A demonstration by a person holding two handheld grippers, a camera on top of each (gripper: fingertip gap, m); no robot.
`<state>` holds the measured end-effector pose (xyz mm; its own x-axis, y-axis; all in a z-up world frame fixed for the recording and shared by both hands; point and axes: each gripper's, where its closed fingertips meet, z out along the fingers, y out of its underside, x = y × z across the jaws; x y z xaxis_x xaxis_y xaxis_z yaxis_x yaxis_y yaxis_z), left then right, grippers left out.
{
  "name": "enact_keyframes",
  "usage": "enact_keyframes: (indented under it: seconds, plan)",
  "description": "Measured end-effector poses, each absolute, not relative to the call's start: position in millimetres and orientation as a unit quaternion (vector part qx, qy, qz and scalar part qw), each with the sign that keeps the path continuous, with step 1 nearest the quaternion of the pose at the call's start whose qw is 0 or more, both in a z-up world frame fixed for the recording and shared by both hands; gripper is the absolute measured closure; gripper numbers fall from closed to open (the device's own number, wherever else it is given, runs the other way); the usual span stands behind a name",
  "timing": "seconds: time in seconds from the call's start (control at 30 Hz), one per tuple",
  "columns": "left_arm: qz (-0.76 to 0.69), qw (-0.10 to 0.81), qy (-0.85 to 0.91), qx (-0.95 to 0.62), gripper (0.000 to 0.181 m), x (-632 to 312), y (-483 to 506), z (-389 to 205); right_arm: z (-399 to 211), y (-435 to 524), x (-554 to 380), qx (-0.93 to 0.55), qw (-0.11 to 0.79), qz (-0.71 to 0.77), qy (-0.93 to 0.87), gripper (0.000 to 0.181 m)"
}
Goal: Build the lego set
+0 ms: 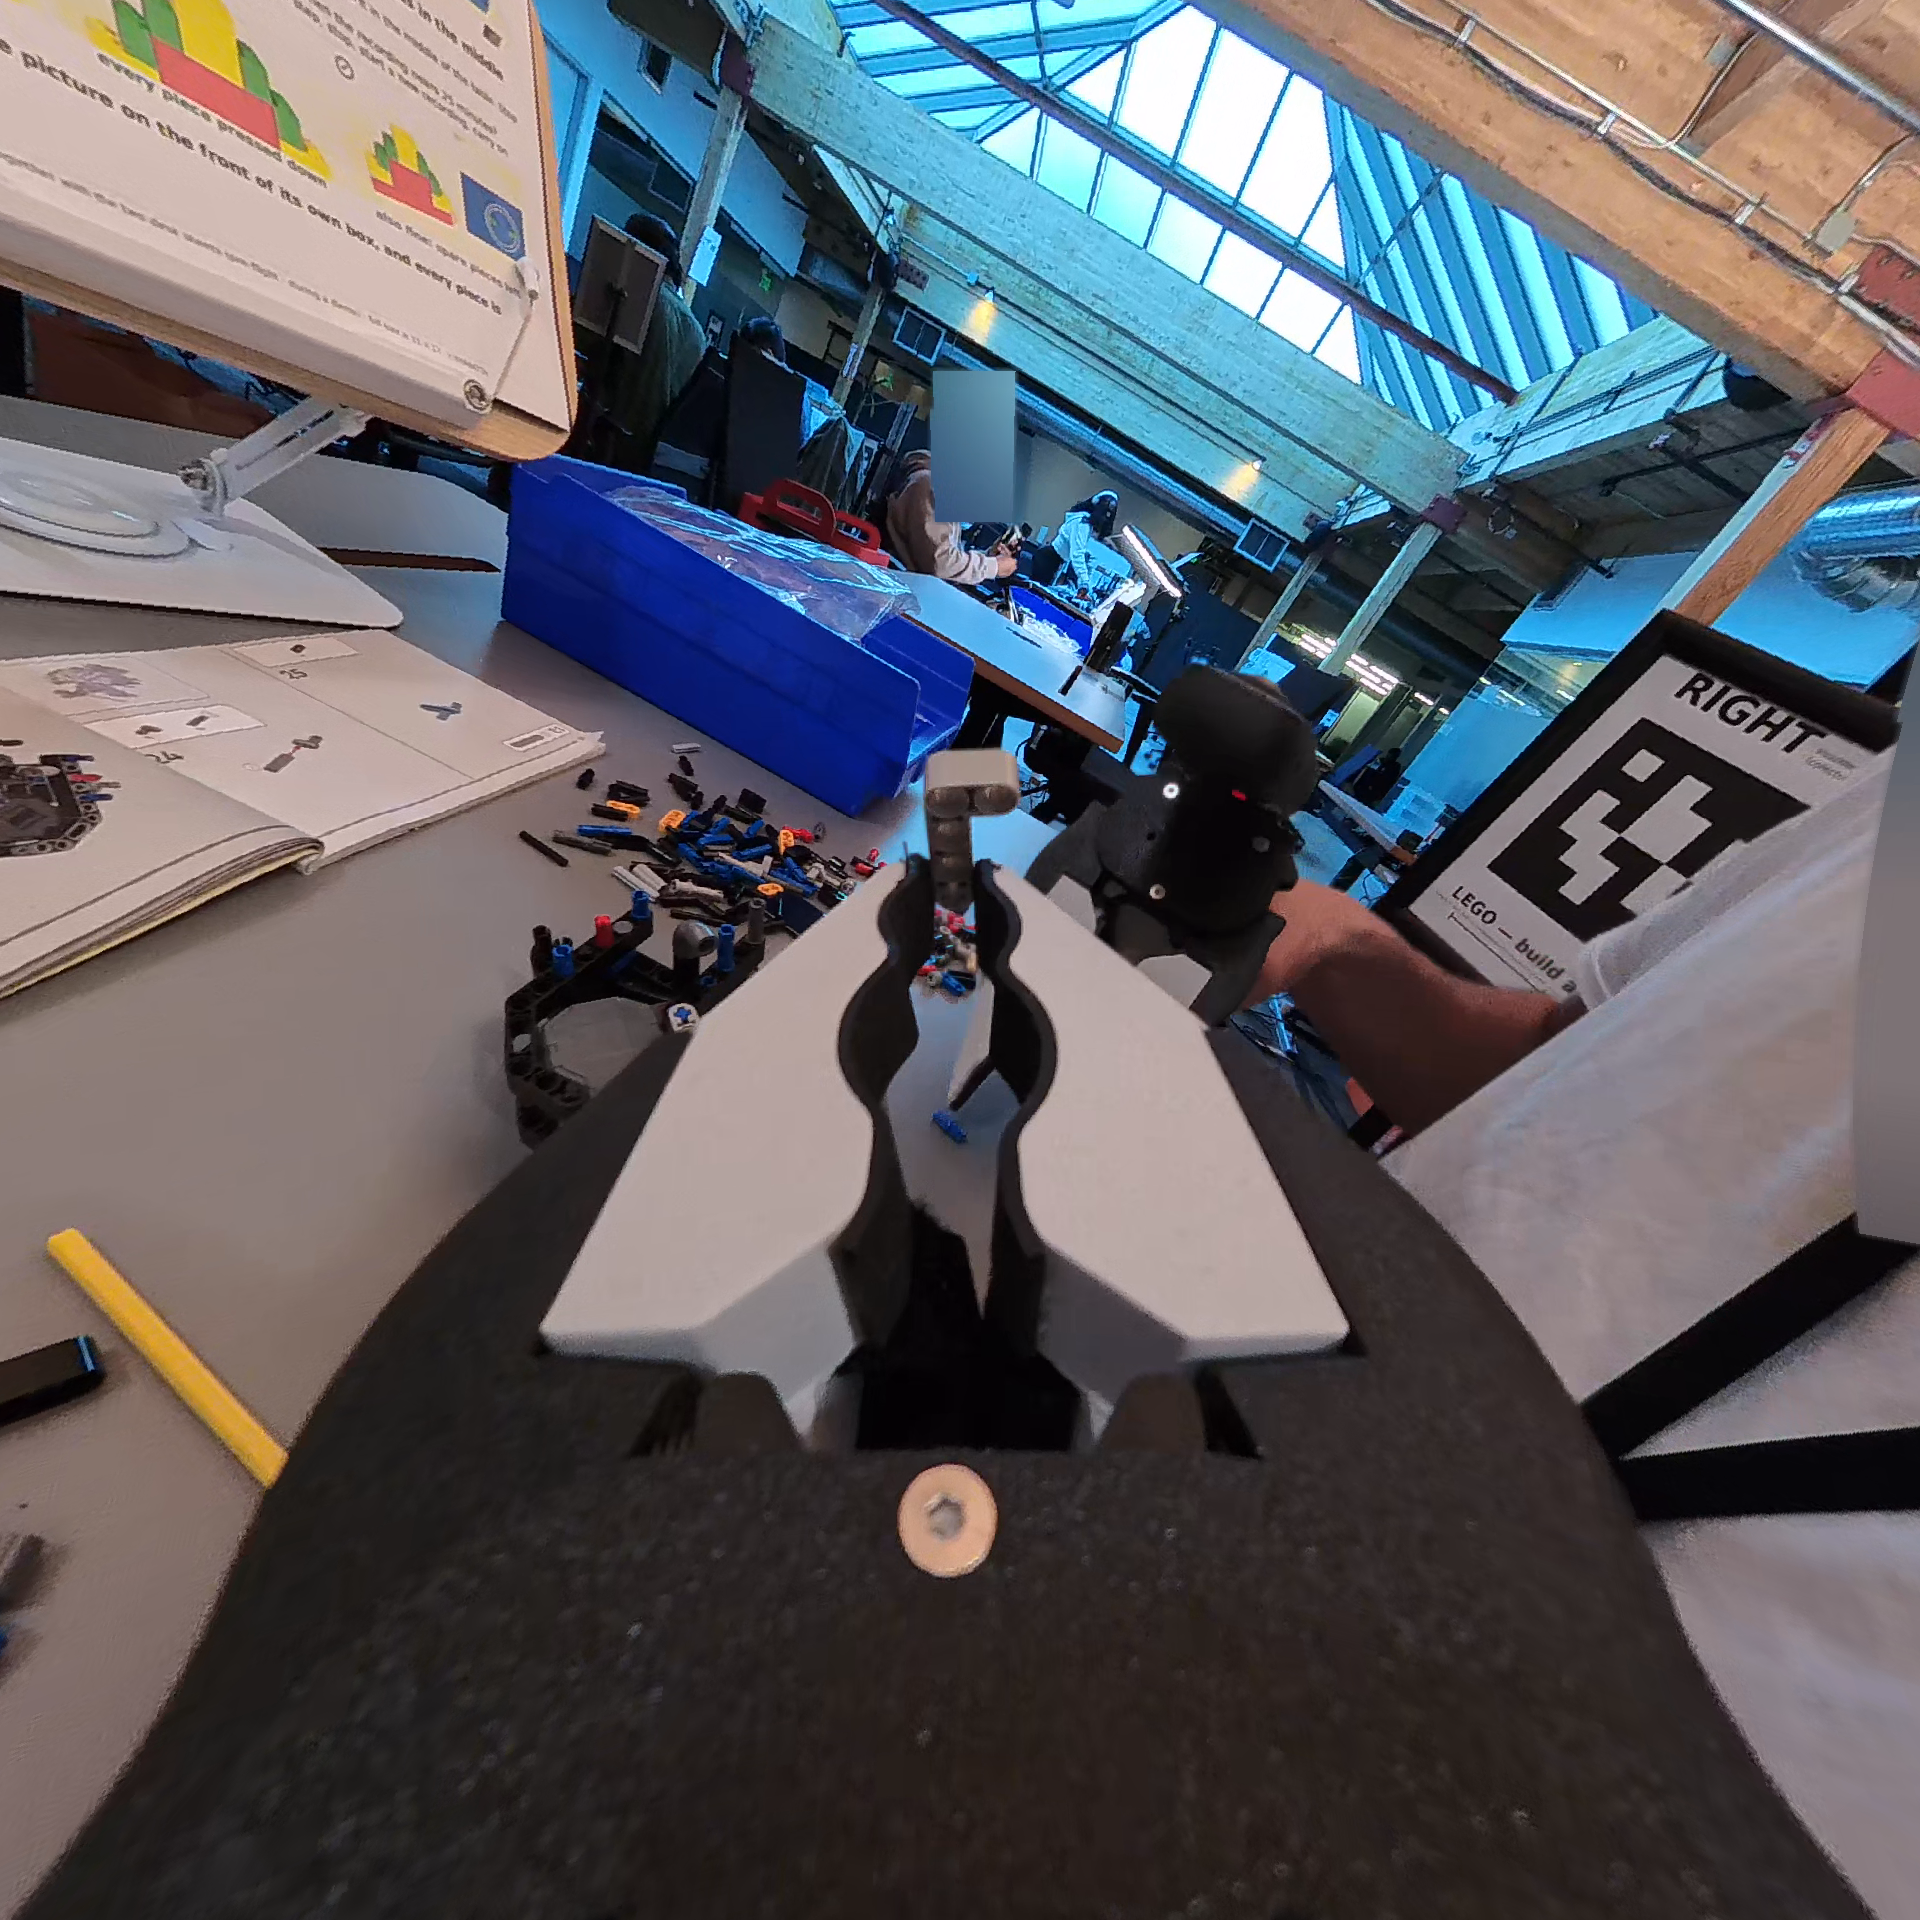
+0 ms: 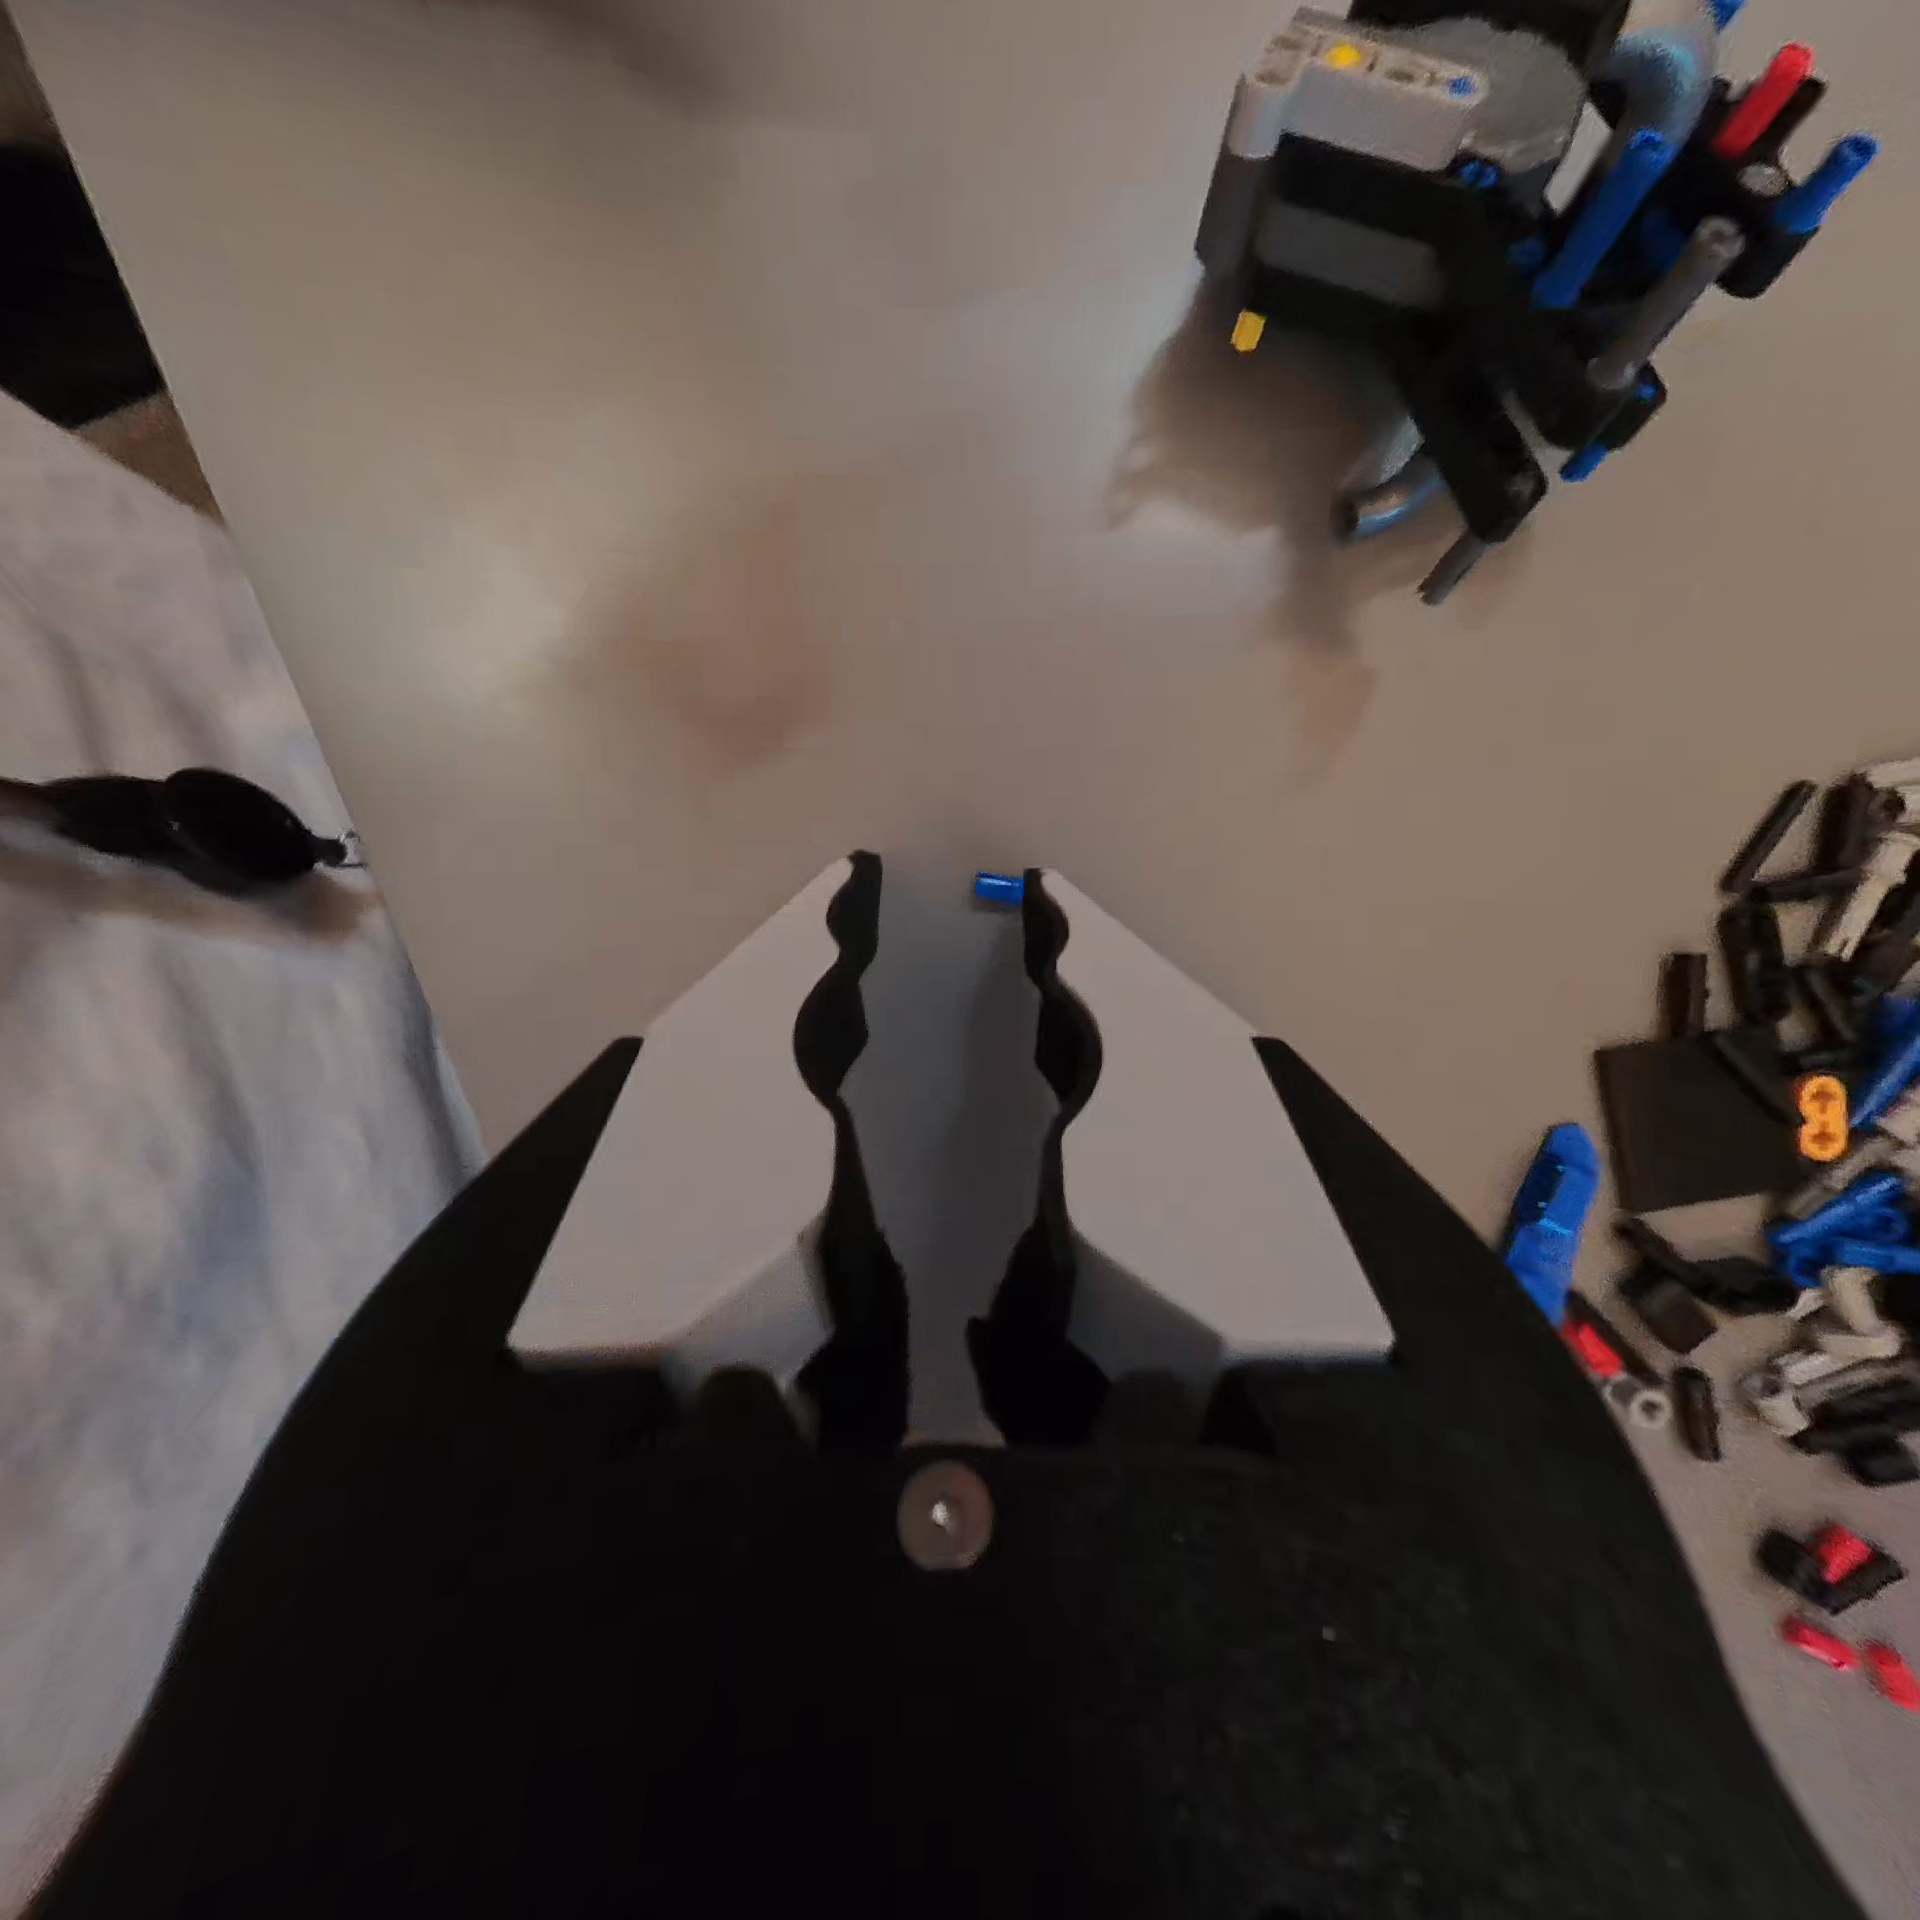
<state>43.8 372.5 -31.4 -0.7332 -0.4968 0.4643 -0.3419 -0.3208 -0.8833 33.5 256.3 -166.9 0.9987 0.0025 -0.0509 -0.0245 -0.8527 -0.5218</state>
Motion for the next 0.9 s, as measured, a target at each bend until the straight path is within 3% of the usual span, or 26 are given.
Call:
enact_keyframes:
  seconds: [0.03, 0.9]
  plan:
    - [-0.729, 0.051, 0.579, -0.360, 0.176, 44, 372, -31, -169, 256, 35, -0.960, 0.278, 0.017, 0.016, 0.154]
    - [-0.739, 0.029, 0.567, -0.364, 0.176, 46, 373, -31, -175, 261, 44, -0.898, 0.402, -0.082, 0.158, 0.168]
